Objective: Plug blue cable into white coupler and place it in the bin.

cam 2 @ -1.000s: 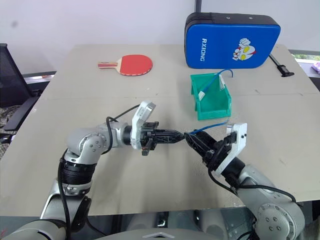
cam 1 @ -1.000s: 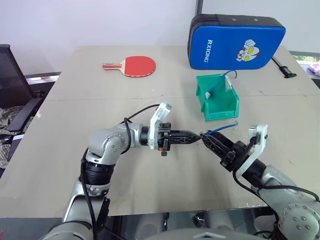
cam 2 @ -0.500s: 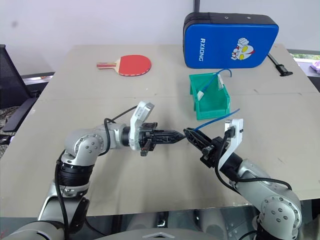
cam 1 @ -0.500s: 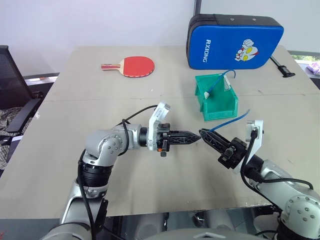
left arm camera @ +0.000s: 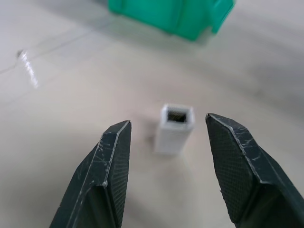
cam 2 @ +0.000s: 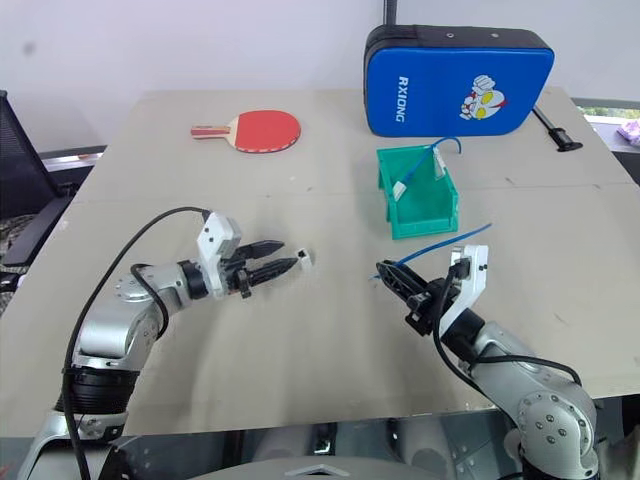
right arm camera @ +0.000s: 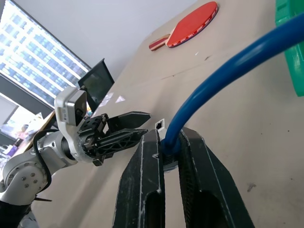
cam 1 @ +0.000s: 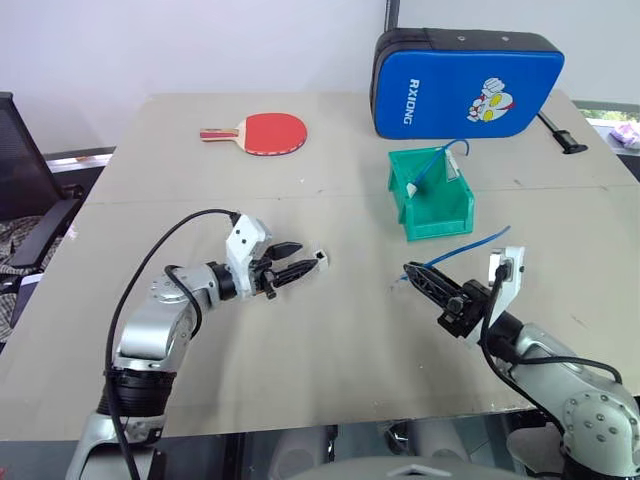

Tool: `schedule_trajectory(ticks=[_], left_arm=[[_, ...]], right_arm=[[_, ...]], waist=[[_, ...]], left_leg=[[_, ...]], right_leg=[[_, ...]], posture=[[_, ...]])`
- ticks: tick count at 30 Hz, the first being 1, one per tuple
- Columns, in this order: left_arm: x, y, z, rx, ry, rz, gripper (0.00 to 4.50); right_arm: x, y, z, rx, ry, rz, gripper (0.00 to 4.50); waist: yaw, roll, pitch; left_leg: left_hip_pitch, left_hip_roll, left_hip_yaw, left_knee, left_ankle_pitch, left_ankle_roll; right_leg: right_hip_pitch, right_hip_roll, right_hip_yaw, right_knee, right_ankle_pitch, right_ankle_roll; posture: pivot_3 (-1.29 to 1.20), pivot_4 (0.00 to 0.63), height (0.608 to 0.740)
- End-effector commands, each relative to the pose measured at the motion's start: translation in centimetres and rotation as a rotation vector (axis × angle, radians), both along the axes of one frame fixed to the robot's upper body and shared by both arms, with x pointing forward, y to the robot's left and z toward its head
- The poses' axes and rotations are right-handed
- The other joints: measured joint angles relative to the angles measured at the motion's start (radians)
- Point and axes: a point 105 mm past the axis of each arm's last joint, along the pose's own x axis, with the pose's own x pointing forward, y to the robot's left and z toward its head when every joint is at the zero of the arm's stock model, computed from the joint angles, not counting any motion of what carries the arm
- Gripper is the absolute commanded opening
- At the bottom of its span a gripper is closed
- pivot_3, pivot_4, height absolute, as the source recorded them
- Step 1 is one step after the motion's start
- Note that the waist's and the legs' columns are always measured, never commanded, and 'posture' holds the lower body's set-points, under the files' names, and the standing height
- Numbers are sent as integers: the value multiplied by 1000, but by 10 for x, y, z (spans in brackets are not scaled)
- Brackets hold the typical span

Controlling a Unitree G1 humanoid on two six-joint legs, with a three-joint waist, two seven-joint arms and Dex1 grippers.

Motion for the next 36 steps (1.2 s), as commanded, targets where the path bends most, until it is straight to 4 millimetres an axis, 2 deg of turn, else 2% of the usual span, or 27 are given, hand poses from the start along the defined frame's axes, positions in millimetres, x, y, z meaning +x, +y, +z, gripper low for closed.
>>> schedule_trajectory(ticks=[1, 8, 18, 24, 25, 27, 28, 29, 31, 36], left_arm=[[9, 0, 1, 41, -65, -22, 2521], [11, -13, -14, 32, -47, -110, 2521], [6, -24, -8, -23, -22, -142, 2521], [11, -28, -15, -13, -19, -83, 2521], [11, -29, -17, -7, -19, -73, 2019], [11, -32, -18, -3, -19, -69, 1459], [12, -33, -19, 1, -22, -68, 895], [12, -34, -18, -1, -23, -67, 542], [13, -37, -17, -4, -25, -73, 434], [-4, -60, -6, -20, -21, -288, 434]], right_arm=[[0, -1, 7, 6, -47, -2, 0], [-4, -5, 2, -23, -43, -33, 0], [-7, -6, 0, -41, -39, -43, 0], [-6, -7, 0, -60, -44, -34, 0], [-6, -7, 0, -63, -46, -32, 0], [-6, -7, 0, -69, -50, -30, 0], [-5, -7, 1, -76, -57, -26, 0], [-5, -6, 2, -84, -66, -21, 0], [-3, -4, 5, -98, -84, -11, 0], [18, 12, 13, -261, -214, 76, 0]], waist=[[2, 0, 0], [10, 0, 0], [10, 0, 0], [10, 0, 0], [10, 0, 0], [10, -1, 0], [11, -1, 0], [11, -1, 0], [11, -1, 0], [8, -1, 0]], left_leg=[[0, 0, 0, 0, 0, 0], [-1, 0, 0, 0, 0, 0], [0, 1, 0, 0, 0, 0], [-1, 1, 0, 0, 0, 0], [0, 1, 0, 0, 0, 0], [0, 1, 0, 0, 0, 0], [0, 1, 0, 0, 0, 0], [0, 1, 0, 0, 0, 0], [0, 1, 0, 0, 0, 0], [0, 0, 1, 1, 0, 0]], right_leg=[[0, 0, 0, 0, 0, 0], [0, 0, -1, 0, 0, 0], [0, 0, -1, 0, 0, 0], [0, 0, -1, 0, 0, 0], [0, 0, -1, 0, 0, 0], [0, 0, -1, 0, 0, 0], [0, 0, -1, 0, 0, 0], [0, 0, -1, 0, 0, 0], [0, 0, 0, 0, 0, 0], [0, 0, 0, 0, 0, 0]], posture=[[0, 150, 731], [0, 150, 731], [0, 150, 731], [0, 150, 731], [0, 150, 731], [0, 150, 731], [0, 150, 731], [0, 150, 731], [0, 150, 731], [0, 150, 731]])
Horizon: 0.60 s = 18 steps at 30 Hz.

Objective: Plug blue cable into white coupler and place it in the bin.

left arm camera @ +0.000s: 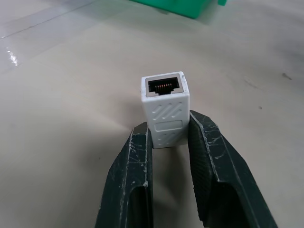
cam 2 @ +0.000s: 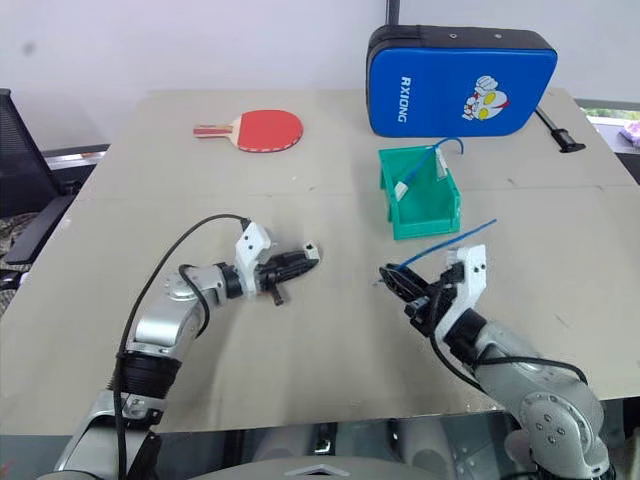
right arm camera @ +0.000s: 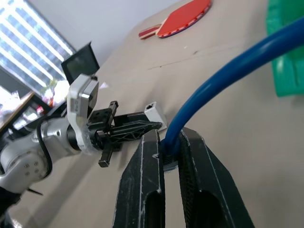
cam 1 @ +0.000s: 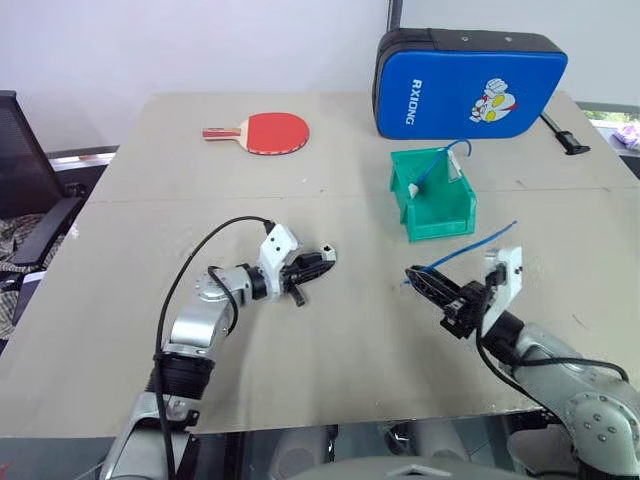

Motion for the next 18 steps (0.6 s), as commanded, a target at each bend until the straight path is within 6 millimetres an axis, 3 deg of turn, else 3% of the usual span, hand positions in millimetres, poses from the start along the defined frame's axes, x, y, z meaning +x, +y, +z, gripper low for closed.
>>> schedule_trajectory(ticks=[1, 7, 11, 18], left_arm=[[-13, -22, 17, 4, -61, -183, 434], [-18, -47, 18, 61, -118, -352, 434], [-15, -50, 13, 107, -146, -407, 434], [-12, -48, 12, 120, -153, -436, 434]], right_arm=[[15, 11, 9, -96, -102, 54, 0], [39, 24, 1, -302, -189, 181, 0], [43, 29, -13, -421, -218, 292, 0], [45, 30, -22, -481, -230, 360, 0]], waist=[[2, 0, 0], [7, 0, 0], [4, 0, 0], [4, 0, 0]], left_leg=[[0, 0, 0, 0, 0, 0], [-2, -1, -1, 0, 0, 0], [-5, -1, -1, 1, 0, 0], [-6, -1, -2, 1, 0, 0]], right_leg=[[0, 0, 0, 0, 0, 0], [-1, 1, -2, 0, 1, -2], [-2, 1, -2, -2, 4, -1], [-2, 1, -4, -2, 5, 0]], posture=[[0, 150, 731], [0, 150, 731], [0, 150, 731], [0, 150, 731]])
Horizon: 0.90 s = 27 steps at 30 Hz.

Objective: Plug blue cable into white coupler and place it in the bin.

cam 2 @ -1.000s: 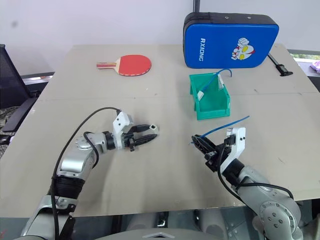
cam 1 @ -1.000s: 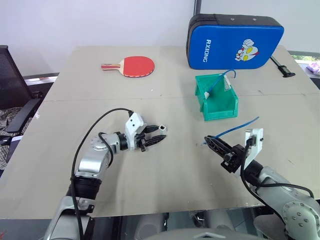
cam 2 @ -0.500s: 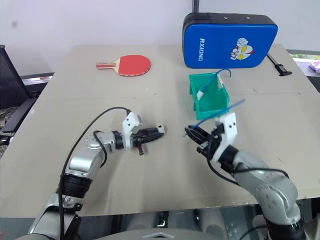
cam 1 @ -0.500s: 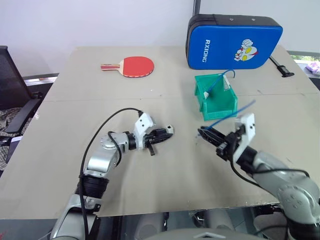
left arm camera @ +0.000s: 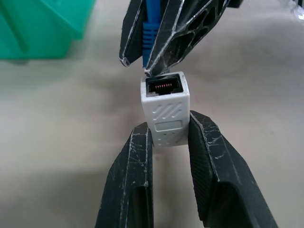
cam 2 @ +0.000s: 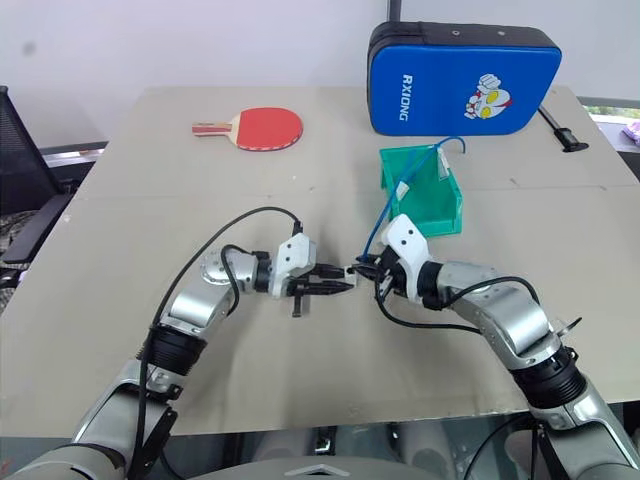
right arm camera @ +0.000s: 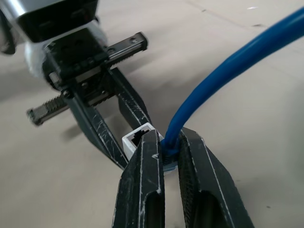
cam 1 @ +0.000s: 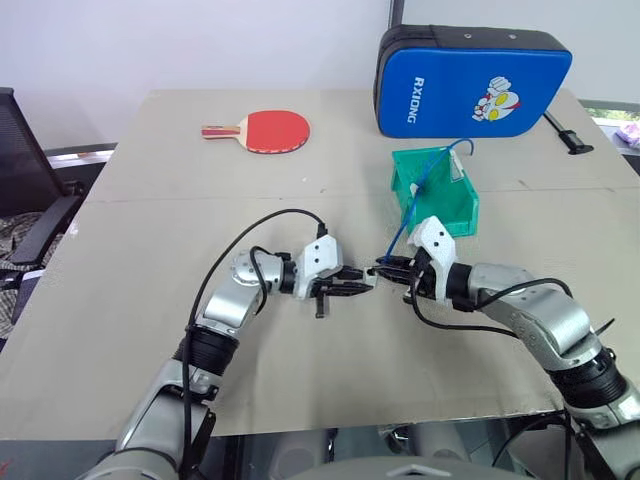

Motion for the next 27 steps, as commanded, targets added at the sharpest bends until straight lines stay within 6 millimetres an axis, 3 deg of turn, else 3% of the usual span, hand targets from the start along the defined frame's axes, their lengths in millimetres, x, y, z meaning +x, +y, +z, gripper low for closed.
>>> schedule_trajectory(ticks=[1, 8, 13, 27], left_arm=[[2, -4, 12, -11, -53, -36, 434], [-1, -1, 8, 22, -56, -52, 434], [-2, -2, 6, 39, -57, -64, 434], [-4, 0, 3, 48, -65, -65, 434]], right_arm=[[1, 3, 10, 6, -50, 35, 0], [5, -6, 28, 38, -81, 27, 0], [0, -1, 37, 63, -83, 68, 0], [-8, 13, 24, 53, -35, 126, 0]], waist=[[0, 0, 0], [0, 0, 0], [0, 0, 0], [0, 0, 0]], left_leg=[[0, 0, 0, 0, 0, 0], [0, 0, -2, 1, 0, 0], [0, 0, -3, 1, 0, 0], [0, 0, -3, 1, 0, 0]], right_leg=[[0, 0, 0, 0, 0, 0], [0, 0, 0, 1, 0, 0], [0, 0, 0, 1, 0, 0], [0, 0, 0, 2, 0, 0]], posture=[[0, 150, 731], [0, 150, 731], [0, 150, 731], [0, 150, 731]])
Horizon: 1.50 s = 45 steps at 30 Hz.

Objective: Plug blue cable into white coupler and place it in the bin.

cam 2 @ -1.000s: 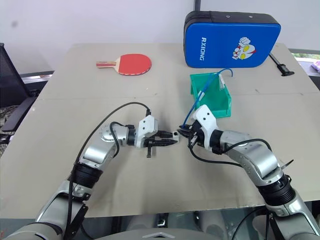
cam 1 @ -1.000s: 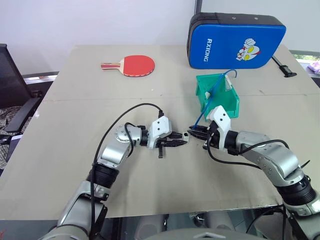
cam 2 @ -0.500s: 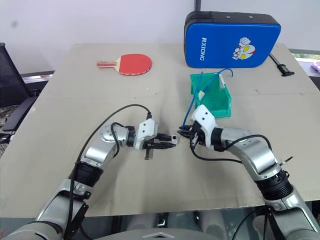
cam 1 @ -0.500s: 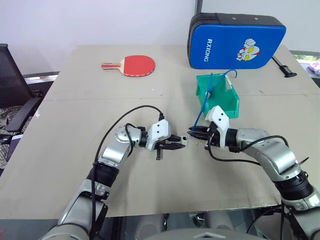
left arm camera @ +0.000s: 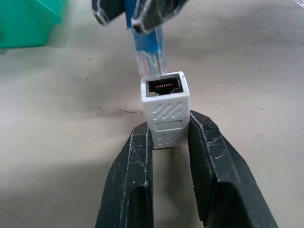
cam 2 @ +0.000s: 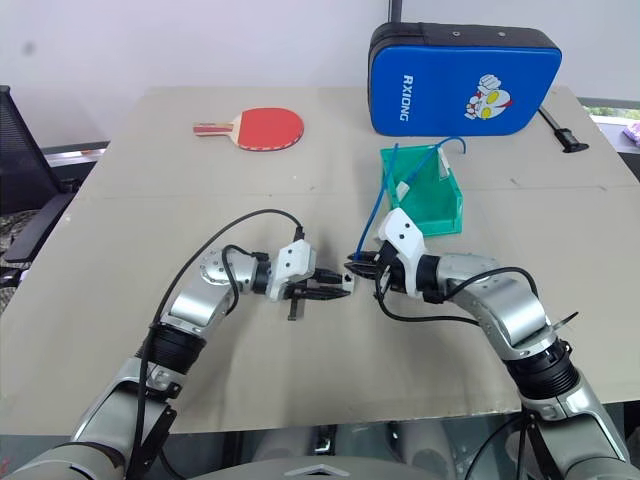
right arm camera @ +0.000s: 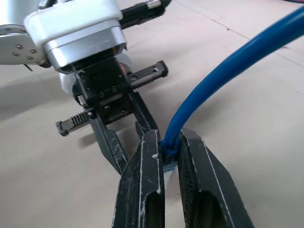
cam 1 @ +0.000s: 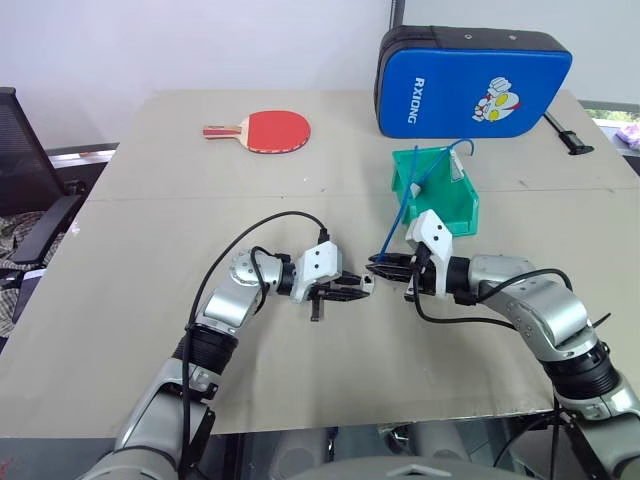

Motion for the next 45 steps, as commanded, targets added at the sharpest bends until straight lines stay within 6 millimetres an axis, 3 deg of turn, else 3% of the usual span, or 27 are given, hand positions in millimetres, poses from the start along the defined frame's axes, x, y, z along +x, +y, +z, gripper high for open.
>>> schedule_trajectory(ticks=[1, 12, 22, 35, 37, 40, 41, 45], left_arm=[[-2, -3, 7, -5, -41, -26, 434], [-4, -4, 7, -10, -49, -30, 434], [-8, -7, 11, -19, -65, -31, 434], [-10, -6, 6, -28, -63, -8, 434], [-9, -8, 8, -32, -67, -9, 434], [-6, -10, 14, -67, -58, 5, 434], [-5, -10, 16, -72, -56, 8, 434], [-5, -8, 15, -70, -55, 12, 434]], right_arm=[[-5, 5, 7, -7, -35, 44, 0], [-10, 0, -22, -183, -25, 123, 0], [-2, 13, -39, -245, -14, 215, 0], [-17, -3, -88, -430, 28, 300, 0], [-9, 3, -81, -364, 20, 244, 0], [11, 9, -53, -218, -24, 138, 0], [13, 8, -43, -172, -26, 121, 790], [20, -2, -28, -114, -50, 44, 2286]], waist=[[0, 0, 0], [0, 0, 0], [-2, 0, -1], [-4, 0, -7], [-4, 0, -9], [-7, -1, -9], [-8, -1, -9], [-4, 1, -8]], left_leg=[[0, 0, 0, 0, 0, 0], [1, 0, 0, 0, 0, 0], [3, 0, 1, 0, 0, 0], [12, 1, 3, -1, 0, 0], [13, 1, 3, -2, 0, 0], [13, 1, 3, -2, 0, 0], [13, 2, 3, -2, 0, 0], [12, 1, 4, -1, 0, 0]], right_leg=[[0, 0, 0, 0, 0, 0], [0, 0, 0, 0, 0, 0], [1, 1, 0, 1, 0, 0], [8, 1, 2, 1, -4, -1], [9, 1, 2, 1, -4, -1], [9, 1, 2, 2, -4, -1], [9, 1, 2, 2, -4, -1], [8, 1, 3, 3, -3, -2]], posture=[[0, 150, 731], [0, 150, 731], [0, 150, 731], [0, 150, 731], [0, 150, 731], [0, 150, 731], [0, 150, 731], [0, 150, 731]])
